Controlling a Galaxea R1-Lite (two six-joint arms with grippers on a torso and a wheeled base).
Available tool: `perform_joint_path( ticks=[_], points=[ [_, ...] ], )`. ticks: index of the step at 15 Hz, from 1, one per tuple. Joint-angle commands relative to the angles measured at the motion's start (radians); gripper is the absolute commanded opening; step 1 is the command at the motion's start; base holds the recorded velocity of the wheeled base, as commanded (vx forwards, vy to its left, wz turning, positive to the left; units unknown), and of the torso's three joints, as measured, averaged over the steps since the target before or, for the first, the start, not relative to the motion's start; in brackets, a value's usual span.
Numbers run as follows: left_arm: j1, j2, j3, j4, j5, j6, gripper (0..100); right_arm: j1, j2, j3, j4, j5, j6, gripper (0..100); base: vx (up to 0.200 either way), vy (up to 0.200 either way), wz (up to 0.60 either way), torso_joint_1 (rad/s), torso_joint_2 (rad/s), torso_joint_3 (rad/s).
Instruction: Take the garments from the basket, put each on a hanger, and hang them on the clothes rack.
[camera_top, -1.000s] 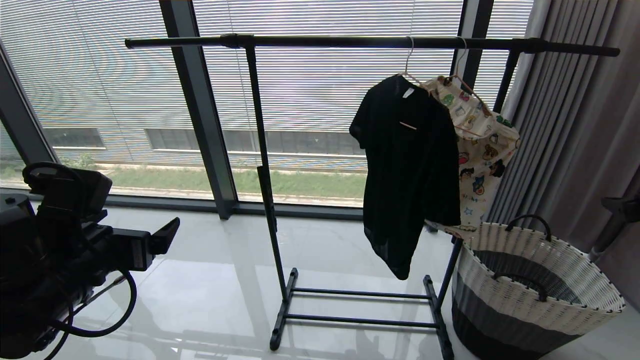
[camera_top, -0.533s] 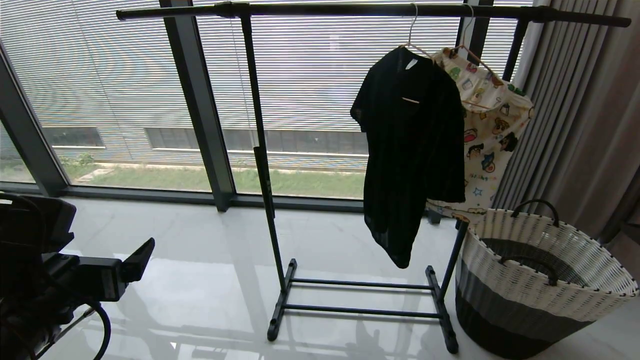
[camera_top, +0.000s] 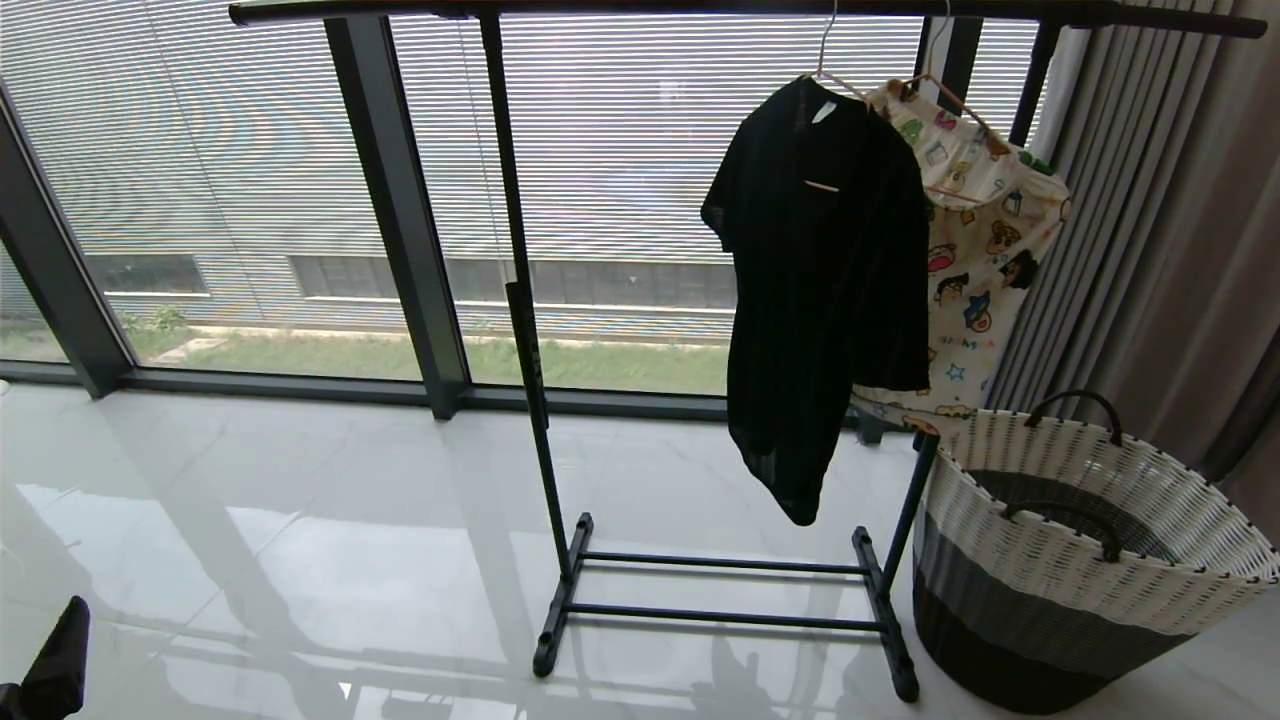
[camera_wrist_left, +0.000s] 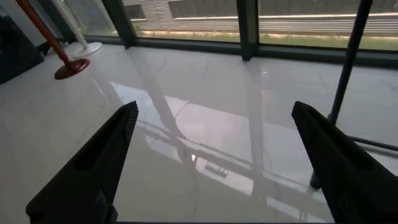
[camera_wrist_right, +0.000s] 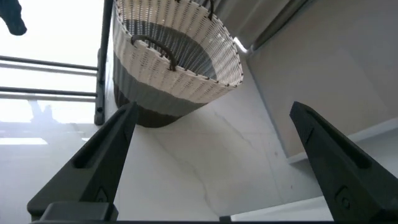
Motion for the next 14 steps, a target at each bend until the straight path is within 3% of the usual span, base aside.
perform_joint_path(
  ticks=[1, 2, 4, 5, 6, 8, 10, 11, 14],
  points=[
    [0.102, -0.221, 0.009, 0.067, 0.118, 0.003, 100, -0.066, -0.432, 0.241, 0.004, -0.055, -0.029, 100, 0.000, 0.000, 0.00, 0.000, 0.00, 0.000],
    [0.160, -0.264, 0.009, 0.099, 0.120, 0.001, 100, -0.072, -0.504, 0.273, 0.005, -0.058, -0.032, 100, 0.000, 0.000, 0.00, 0.000, 0.00, 0.000],
    [0.257, -0.343, 0.009, 0.117, 0.120, -0.001, 100, -0.073, -0.501, 0.308, -0.035, -0.057, 0.006, 100, 0.000, 0.000, 0.00, 0.000, 0.00, 0.000],
    [0.266, -0.404, 0.009, 0.123, 0.123, 0.006, 100, -0.075, -0.501, 0.353, -0.081, -0.057, 0.020, 100, 0.000, 0.000, 0.00, 0.000, 0.00, 0.000],
    [0.266, -0.484, 0.009, 0.159, 0.126, 0.041, 100, -0.075, -0.500, 0.431, -0.203, -0.057, 0.058, 100, 0.000, 0.000, 0.00, 0.000, 0.00, 0.000],
    [0.244, -0.637, 0.009, 0.251, 0.131, 0.118, 100, -0.073, -0.500, 0.431, -0.196, -0.028, 0.136, 100, 0.000, 0.000, 0.00, 0.000, 0.00, 0.000],
    [0.244, -0.633, 0.009, 0.264, 0.128, 0.108, 100, -0.075, -0.500, 0.431, -0.191, -0.026, 0.132, 100, 0.000, 0.000, 0.00, 0.000, 0.00, 0.000],
    [0.244, -0.633, 0.009, 0.326, 0.132, 0.102, 100, -0.075, -0.500, 0.431, -0.193, -0.023, 0.083, 100, 0.000, 0.000, 0.00, 0.000, 0.00, 0.000],
    [0.244, -0.633, 0.009, 0.493, 0.134, -0.062, 100, -0.073, -0.500, 0.431, -0.194, -0.020, 0.084, 100, 0.000, 0.000, 0.00, 0.000, 0.00, 0.000]
  ],
)
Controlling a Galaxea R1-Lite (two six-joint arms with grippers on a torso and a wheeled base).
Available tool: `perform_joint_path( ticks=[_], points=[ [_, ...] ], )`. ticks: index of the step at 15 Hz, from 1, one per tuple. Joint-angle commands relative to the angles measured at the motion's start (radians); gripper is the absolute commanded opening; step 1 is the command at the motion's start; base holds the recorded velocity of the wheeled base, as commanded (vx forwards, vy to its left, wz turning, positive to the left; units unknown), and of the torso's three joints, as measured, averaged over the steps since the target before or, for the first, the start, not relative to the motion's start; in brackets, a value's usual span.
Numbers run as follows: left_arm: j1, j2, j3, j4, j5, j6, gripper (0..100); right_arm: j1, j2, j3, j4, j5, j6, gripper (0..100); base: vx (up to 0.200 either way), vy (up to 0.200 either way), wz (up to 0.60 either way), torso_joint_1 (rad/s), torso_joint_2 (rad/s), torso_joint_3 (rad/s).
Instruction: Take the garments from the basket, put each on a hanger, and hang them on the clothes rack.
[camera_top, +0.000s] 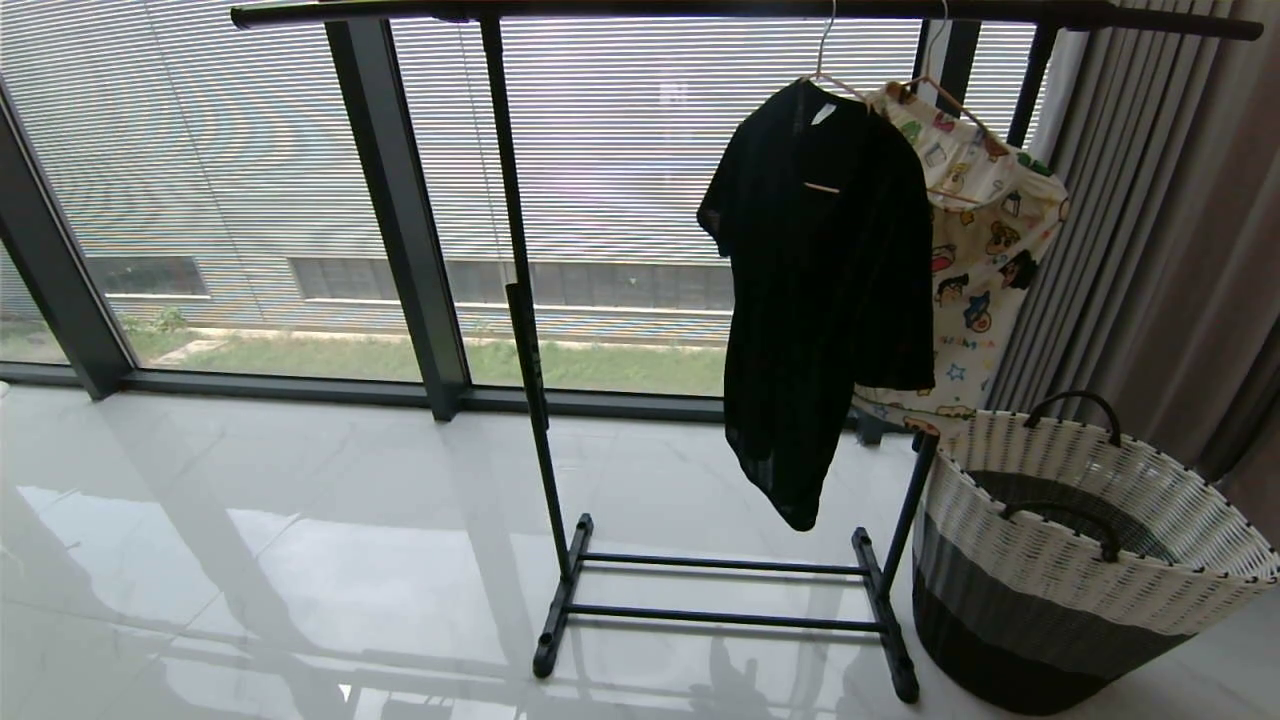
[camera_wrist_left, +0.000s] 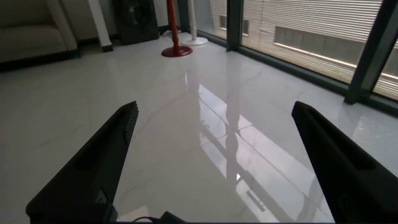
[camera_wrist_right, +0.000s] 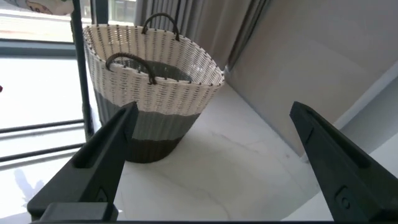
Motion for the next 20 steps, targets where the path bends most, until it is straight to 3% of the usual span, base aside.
perform_joint_path(
  ticks=[1, 2, 3, 5, 7, 8, 10, 12, 13, 20],
  points=[
    [0.000, -0.011, 0.000, 0.015, -0.003, -0.056, 100, 0.028, -0.011, 0.002, -0.005, 0.039, -0.033, 100, 0.000, 0.000, 0.00, 0.000, 0.00, 0.000],
    [0.000, -0.011, 0.000, 0.007, -0.014, -0.064, 100, 0.096, -0.057, 0.002, -0.011, 0.096, -0.065, 100, 0.000, 0.000, 0.00, 0.000, 0.00, 0.000],
    [0.000, -0.011, 0.000, -0.047, -0.045, -0.075, 100, 0.075, -0.069, 0.002, -0.014, 0.157, -0.064, 100, 0.000, 0.000, 0.00, 0.000, 0.00, 0.000],
    [-0.076, -0.017, 0.000, -0.182, -0.250, -0.069, 100, 0.075, -0.076, 0.002, -0.004, 0.172, 0.037, 100, 0.000, 0.000, 0.00, 0.000, 0.00, 0.000],
    [-0.142, -0.106, 0.000, -0.157, -0.525, -0.012, 100, 0.073, -0.083, 0.002, 0.036, 0.214, 0.128, 100, 0.000, 0.000, 0.00, 0.000, 0.00, 0.000],
    [-0.141, -0.105, 0.000, -0.156, -0.574, -0.015, 100, 0.073, -0.086, 0.002, 0.036, 0.252, 0.129, 100, 0.000, 0.000, 0.00, 0.000, 0.00, 0.000],
    [-0.141, -0.106, 0.000, -0.142, -0.582, -0.026, 100, 0.073, -0.088, 0.002, 0.045, 0.303, 0.192, 100, 0.000, 0.000, 0.00, 0.000, 0.00, 0.000],
    [-0.141, -0.106, 0.000, -0.140, -0.582, -0.040, 100, 0.073, -0.088, 0.002, 0.064, 0.318, 0.180, 100, 0.000, 0.000, 0.00, 0.000, 0.00, 0.000],
    [-0.141, -0.106, 0.000, -0.143, -0.580, -0.044, 100, 0.078, -0.069, 0.002, 0.075, 0.376, 0.151, 100, 0.000, 0.000, 0.00, 0.000, 0.00, 0.000],
    [-0.141, -0.106, 0.000, -0.154, -0.580, -0.107, 100, 0.070, -0.089, 0.002, 0.075, 0.366, 0.208, 100, 0.000, 0.000, 0.00, 0.000, 0.00, 0.000]
  ],
)
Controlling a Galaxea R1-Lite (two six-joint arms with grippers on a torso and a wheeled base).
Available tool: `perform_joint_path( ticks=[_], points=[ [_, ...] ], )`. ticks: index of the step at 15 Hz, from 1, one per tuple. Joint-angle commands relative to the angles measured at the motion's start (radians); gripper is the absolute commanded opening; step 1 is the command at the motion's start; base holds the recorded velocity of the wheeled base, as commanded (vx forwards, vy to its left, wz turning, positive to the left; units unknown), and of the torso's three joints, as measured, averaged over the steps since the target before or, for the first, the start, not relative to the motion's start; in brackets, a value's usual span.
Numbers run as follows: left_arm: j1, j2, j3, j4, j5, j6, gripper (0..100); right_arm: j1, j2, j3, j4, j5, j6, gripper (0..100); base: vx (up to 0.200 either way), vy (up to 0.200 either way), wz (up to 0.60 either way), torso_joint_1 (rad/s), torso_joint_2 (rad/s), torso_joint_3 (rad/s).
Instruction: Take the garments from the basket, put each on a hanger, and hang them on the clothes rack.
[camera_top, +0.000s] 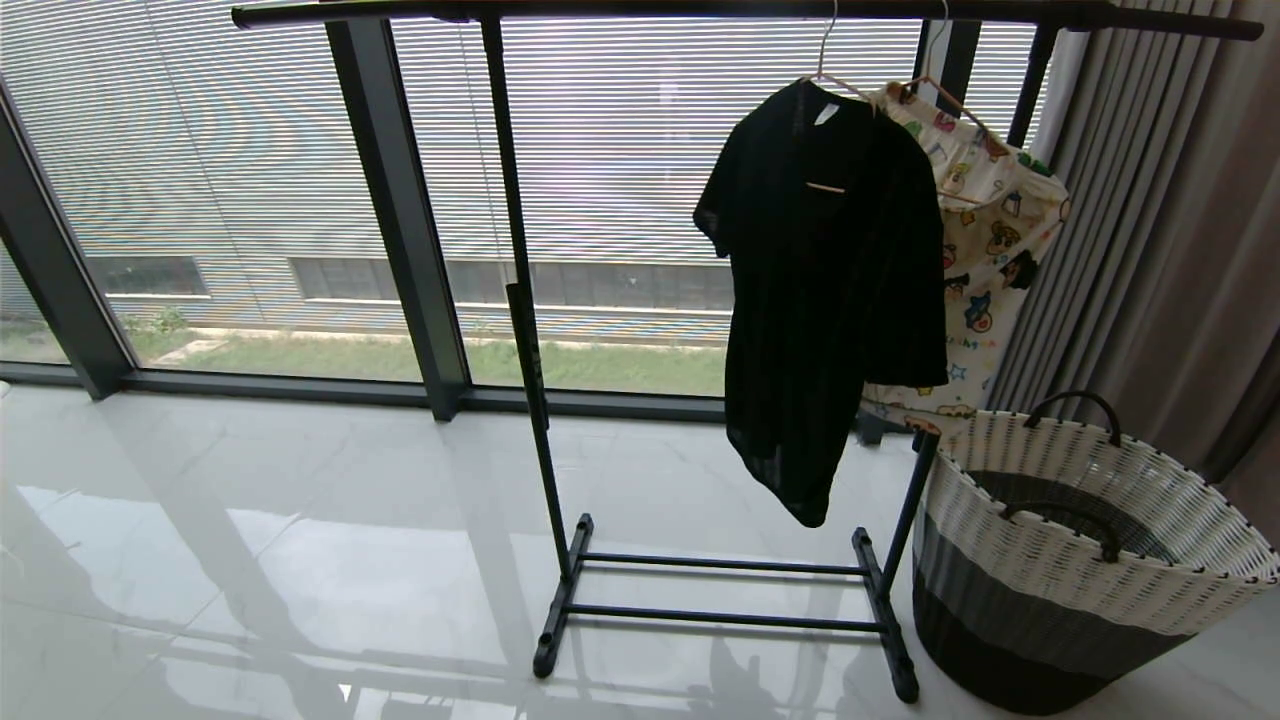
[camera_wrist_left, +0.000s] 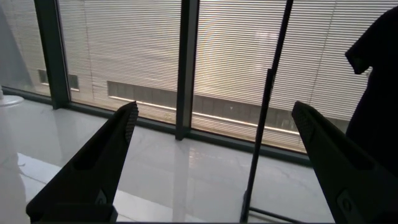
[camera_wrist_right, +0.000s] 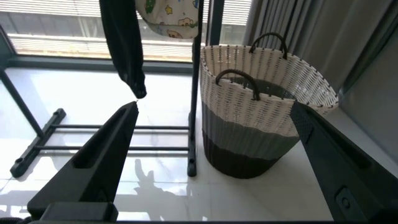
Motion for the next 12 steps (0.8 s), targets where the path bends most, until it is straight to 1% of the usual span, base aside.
perform_joint_path(
  ticks=[1, 3, 7, 8, 9, 10, 12],
  points=[
    [0.000, 0.000, 0.000, 0.000, 0.000, 0.001, 100, -0.001, -0.004, 0.000, -0.001, 0.000, 0.001, 100, 0.000, 0.000, 0.00, 0.000, 0.00, 0.000],
    [0.000, 0.000, 0.000, 0.008, -0.006, 0.003, 100, -0.001, -0.004, 0.000, -0.001, 0.000, 0.001, 100, 0.000, 0.000, 0.00, 0.000, 0.00, 0.000],
    [0.000, 0.000, 0.000, 0.109, -0.054, 0.003, 100, -0.001, -0.004, 0.000, -0.001, 0.000, 0.001, 100, 0.000, 0.000, 0.00, 0.000, 0.00, 0.000],
    [0.000, 0.000, 0.000, 0.162, -0.054, 0.000, 100, -0.001, -0.004, 0.000, -0.001, 0.000, 0.001, 100, 0.000, 0.000, 0.00, 0.000, 0.00, 0.000],
    [0.000, 0.000, 0.000, 0.245, -0.055, -0.004, 100, -0.001, -0.004, 0.000, -0.001, 0.000, 0.001, 100, 0.000, 0.000, 0.00, 0.000, 0.00, 0.000],
    [0.000, 0.000, 0.000, 0.256, -0.078, -0.011, 100, -0.001, -0.004, 0.000, -0.001, 0.000, 0.001, 100, 0.000, 0.000, 0.00, 0.000, 0.00, 0.000],
    [0.000, 0.002, 0.000, 0.262, -0.267, -0.014, 100, -0.001, -0.004, 0.000, -0.001, 0.000, 0.001, 100, 0.000, 0.000, 0.00, 0.000, 0.00, 0.000]
  ],
)
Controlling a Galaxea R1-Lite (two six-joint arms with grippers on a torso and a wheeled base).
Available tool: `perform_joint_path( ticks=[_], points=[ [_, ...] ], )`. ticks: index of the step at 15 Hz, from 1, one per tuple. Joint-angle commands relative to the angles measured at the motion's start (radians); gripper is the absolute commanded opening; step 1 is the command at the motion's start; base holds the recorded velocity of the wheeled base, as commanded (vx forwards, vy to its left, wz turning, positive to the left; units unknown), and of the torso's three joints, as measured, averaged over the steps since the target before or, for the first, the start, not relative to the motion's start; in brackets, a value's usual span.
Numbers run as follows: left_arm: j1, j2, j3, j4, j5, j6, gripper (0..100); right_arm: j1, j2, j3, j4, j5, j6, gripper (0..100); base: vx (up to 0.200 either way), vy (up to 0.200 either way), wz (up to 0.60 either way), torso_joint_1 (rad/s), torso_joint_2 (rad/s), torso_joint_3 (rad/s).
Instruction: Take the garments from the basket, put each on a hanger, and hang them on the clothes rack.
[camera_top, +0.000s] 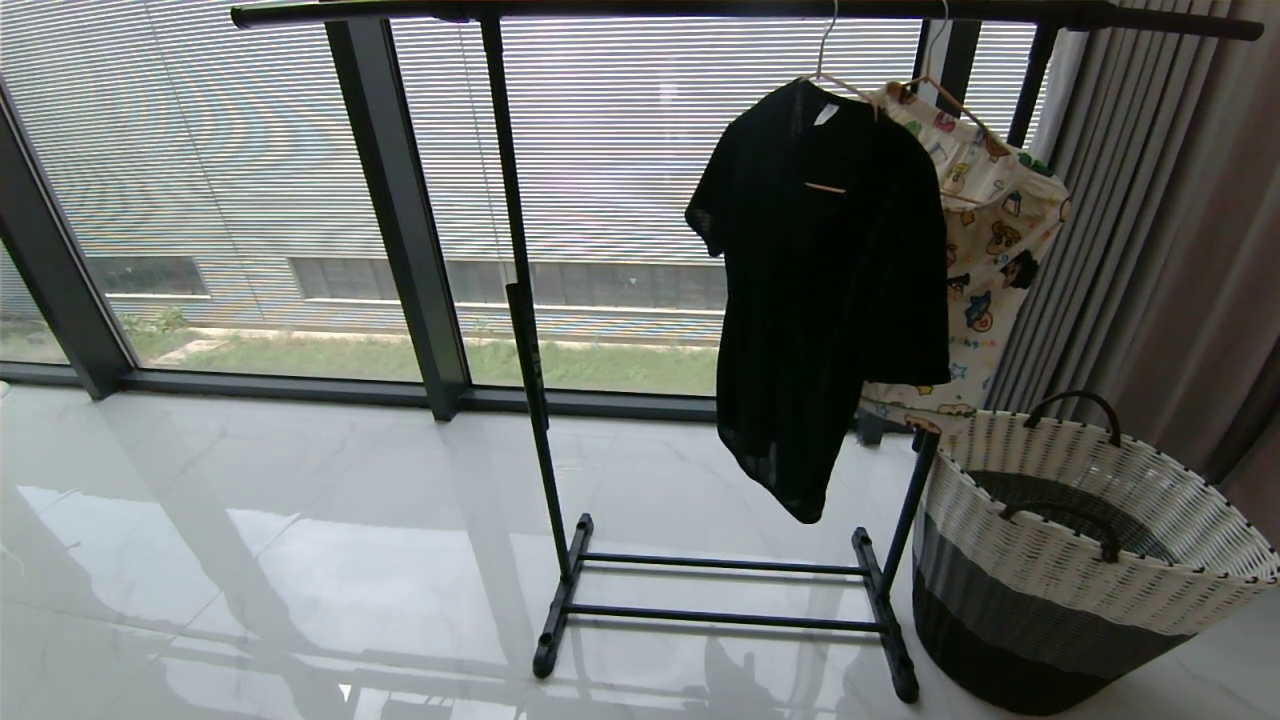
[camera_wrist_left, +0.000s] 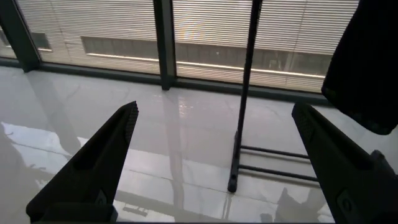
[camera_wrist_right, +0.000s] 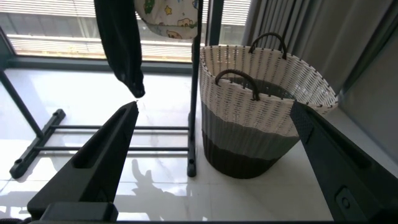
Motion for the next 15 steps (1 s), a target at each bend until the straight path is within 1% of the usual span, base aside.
perform_joint_path(
  ticks=[1, 2, 3, 4, 5, 6, 7, 8, 15],
  points=[
    [0.000, 0.002, -0.002, 0.008, -0.067, -0.007, 100, 0.000, -0.001, 0.000, -0.001, 0.000, 0.000, 100, 0.000, 0.000, 0.00, 0.000, 0.00, 0.000],
    [0.000, 0.000, -0.005, 0.015, -0.022, -0.047, 100, 0.000, -0.001, 0.000, -0.001, 0.000, 0.000, 100, 0.000, 0.000, 0.00, 0.000, 0.00, 0.000],
    [0.000, 0.000, -0.003, 0.014, 0.099, -0.087, 100, 0.000, -0.001, 0.000, -0.001, 0.000, 0.000, 100, 0.000, 0.000, 0.00, 0.000, 0.00, 0.000],
    [0.000, 0.000, 0.000, 0.012, 0.160, -0.096, 100, 0.000, -0.001, 0.000, -0.001, 0.000, 0.000, 100, 0.000, 0.000, 0.00, 0.000, 0.00, 0.000],
    [0.000, 0.000, 0.000, 0.012, 0.151, -0.085, 100, 0.000, -0.001, 0.000, -0.001, 0.000, 0.000, 100, 0.000, 0.000, 0.00, 0.000, 0.00, 0.000],
    [0.000, 0.000, 0.000, 0.012, 0.119, -0.061, 100, 0.000, -0.001, 0.000, -0.001, 0.000, 0.000, 100, 0.000, 0.000, 0.00, 0.000, 0.00, 0.000],
    [0.000, 0.003, 0.000, 0.041, 0.022, -0.038, 100, 0.000, -0.001, 0.000, -0.001, 0.000, 0.000, 100, 0.000, 0.000, 0.00, 0.000, 0.00, 0.000],
    [-0.003, 0.014, -0.002, 0.055, 0.022, -0.036, 100, 0.000, -0.001, 0.000, -0.001, 0.000, 0.000, 100, 0.000, 0.000, 0.00, 0.000, 0.00, 0.000],
    [0.000, 0.000, -0.002, 0.055, 0.022, -0.045, 100, 0.000, -0.001, 0.000, -0.001, 0.000, 0.000, 100, 0.000, 0.000, 0.00, 0.000, 0.00, 0.000]
  ],
)
